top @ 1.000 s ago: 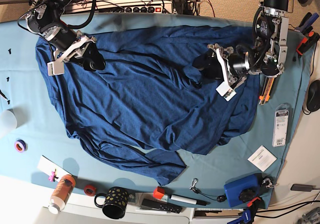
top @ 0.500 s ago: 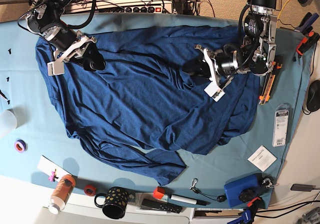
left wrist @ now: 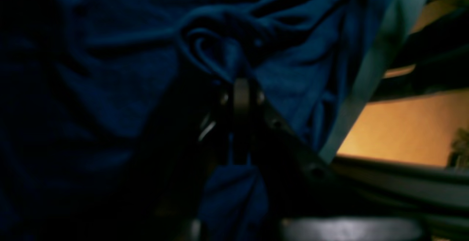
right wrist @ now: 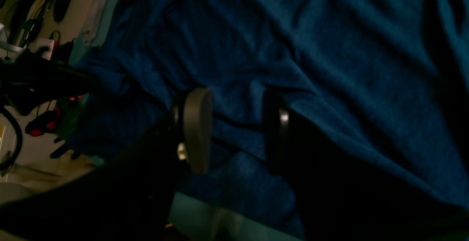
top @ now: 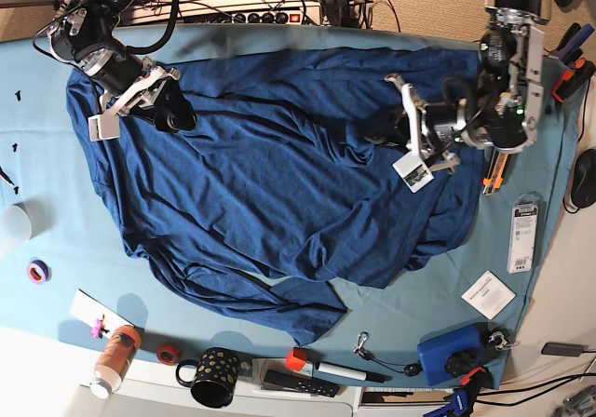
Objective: Layout the t-shirt on the table in an organized manner, then fold the t-shirt properly
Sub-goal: 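Grasp shirt fabric with the left gripper and drag it toward its shoulder, then pull the grasped shirt edge with the left gripper toward the table edge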
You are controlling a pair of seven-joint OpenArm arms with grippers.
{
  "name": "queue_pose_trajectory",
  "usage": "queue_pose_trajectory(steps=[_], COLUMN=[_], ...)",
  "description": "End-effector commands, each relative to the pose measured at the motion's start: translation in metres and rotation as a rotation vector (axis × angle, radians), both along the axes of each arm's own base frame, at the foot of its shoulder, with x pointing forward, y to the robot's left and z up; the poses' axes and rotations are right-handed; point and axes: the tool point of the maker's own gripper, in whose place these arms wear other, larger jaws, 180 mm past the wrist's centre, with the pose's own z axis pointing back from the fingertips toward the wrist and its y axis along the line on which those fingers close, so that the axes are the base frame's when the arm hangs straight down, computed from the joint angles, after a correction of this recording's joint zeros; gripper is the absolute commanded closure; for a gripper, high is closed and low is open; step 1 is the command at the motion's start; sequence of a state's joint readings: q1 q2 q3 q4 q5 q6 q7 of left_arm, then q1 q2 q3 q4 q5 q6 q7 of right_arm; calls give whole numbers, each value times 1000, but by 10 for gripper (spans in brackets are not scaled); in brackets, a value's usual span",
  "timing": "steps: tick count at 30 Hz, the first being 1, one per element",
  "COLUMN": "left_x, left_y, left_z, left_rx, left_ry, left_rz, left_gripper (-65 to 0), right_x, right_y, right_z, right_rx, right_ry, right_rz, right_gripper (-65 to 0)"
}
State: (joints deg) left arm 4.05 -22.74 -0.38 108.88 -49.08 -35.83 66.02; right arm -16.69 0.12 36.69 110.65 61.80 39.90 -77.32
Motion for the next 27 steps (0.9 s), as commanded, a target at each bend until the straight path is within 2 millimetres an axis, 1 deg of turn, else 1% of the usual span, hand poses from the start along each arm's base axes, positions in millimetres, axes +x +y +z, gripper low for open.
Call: queue_pose_trajectory(steps=[1,5,9,12,15,20,24,27], left_x=[3,-1,-3,-3,0,2,1,-3], left_y=[4,24,53,70,83,91,91,90], left_z=[9,-3,-19,-23,-25,-26,-23,-17], left_rx=[6,128,274,349,408,440,455,478], left_ry=[-40,-48,-48,-52,-64,-61,-67,-70], left_rz=[-3,0,12,14,19,44,35,16], left_gripper=[0,0,0,0,0,0,0,0], right_x=[6,6,6,6,6,6,6,5], right_y=[-1,-1,-1,-1,-1,-1,-1,-2], right_z=[13,13,12,12,12,12,12,11], right_rx=[3,2,-1,-1,-2,-1,-1,-6], right_ry=[-55,-53,-49,-50,-49,-49,-49,-45], right_rz=[-2,0,0,0,0,0,0,-1], right_gripper=[-232,-232,-232,-232,-232,-232,-232,-232])
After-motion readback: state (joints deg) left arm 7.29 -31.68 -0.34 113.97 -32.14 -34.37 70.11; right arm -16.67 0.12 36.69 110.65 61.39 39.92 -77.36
